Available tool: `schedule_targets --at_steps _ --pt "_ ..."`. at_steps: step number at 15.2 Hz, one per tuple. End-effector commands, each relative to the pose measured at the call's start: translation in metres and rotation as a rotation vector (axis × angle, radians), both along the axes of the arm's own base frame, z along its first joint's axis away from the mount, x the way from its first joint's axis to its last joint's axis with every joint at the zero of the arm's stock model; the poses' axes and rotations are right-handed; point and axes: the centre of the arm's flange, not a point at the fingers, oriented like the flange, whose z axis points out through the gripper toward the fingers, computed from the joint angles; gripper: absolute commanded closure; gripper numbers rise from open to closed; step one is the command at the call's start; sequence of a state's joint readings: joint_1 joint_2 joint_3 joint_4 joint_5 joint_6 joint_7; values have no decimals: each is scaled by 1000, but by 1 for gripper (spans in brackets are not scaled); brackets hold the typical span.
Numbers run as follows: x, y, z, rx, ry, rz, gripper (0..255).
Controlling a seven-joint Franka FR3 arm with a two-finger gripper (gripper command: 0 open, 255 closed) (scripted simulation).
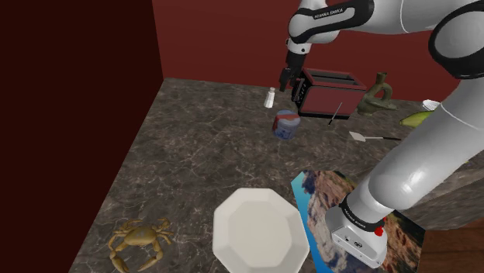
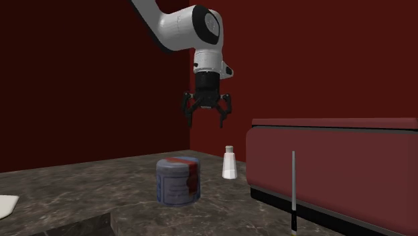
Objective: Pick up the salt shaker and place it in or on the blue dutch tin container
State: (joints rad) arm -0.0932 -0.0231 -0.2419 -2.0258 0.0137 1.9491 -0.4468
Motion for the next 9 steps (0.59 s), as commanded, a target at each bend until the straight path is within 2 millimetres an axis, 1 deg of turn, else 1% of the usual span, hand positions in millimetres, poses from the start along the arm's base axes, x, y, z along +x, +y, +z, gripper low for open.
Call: schedule_targets --at_steps 1,9 --pt "16 -15 -8 10 -9 -2 0" --pt "93 -76 -47 51 -41 -13 0"
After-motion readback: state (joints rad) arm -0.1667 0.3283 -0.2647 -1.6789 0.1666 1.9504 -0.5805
